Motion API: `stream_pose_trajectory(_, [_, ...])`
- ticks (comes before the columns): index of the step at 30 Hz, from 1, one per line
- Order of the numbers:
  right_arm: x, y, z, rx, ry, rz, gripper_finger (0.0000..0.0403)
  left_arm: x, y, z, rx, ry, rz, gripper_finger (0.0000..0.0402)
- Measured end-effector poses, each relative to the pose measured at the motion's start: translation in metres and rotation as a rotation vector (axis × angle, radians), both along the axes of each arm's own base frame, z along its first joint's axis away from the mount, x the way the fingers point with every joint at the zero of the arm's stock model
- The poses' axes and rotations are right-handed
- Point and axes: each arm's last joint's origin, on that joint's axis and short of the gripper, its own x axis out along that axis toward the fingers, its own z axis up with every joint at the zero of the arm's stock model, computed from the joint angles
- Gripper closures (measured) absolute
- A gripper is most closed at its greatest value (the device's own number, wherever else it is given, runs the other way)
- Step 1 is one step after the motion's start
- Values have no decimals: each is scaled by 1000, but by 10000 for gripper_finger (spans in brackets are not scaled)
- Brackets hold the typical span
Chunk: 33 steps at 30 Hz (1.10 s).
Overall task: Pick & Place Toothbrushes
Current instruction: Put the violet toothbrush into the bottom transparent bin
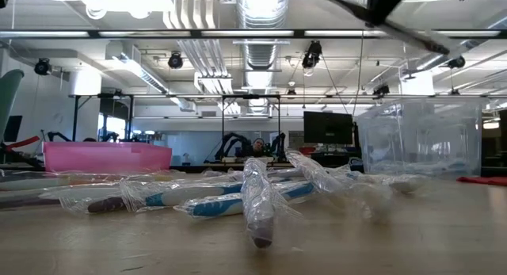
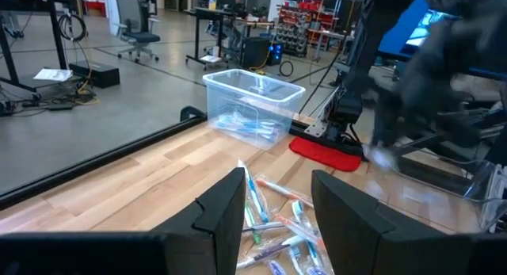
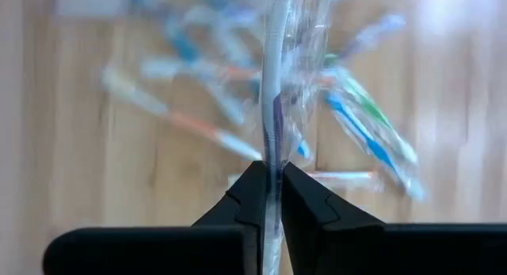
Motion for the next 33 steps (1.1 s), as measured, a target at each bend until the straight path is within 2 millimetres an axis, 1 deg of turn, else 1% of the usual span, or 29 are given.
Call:
stream_pose_trajectory(5, [-18,-23,32,182,-149,-400,381,0,0,0,0,1,-1,250])
stream_pose_trajectory(8, [-31,-30,45,266,-185,-568,381,0,0,0,1,1,0,250])
stream_pose_trajectory(12, [-49,-33,53,354,-140,-743,381,0,0,-1,2,1,0,250])
stream_pose_trajectory(15, [-63,-31,54,354,-65,-819,381,0,0,-1,3,2,0,250])
stream_pose_trajectory(20, [-85,-20,52,345,73,-947,381,0,0,-3,9,6,0,250])
stream_pose_trajectory(25, [-100,-2,51,387,149,-1026,381,0,1,-5,14,10,0,250])
stream_pose_trajectory(28, [-109,10,51,409,174,-1083,381,-1,0,-5,14,10,-1,250])
stream_pose_trajectory(33, [-125,27,50,431,169,-1204,381,-1,0,-5,14,10,-1,250])
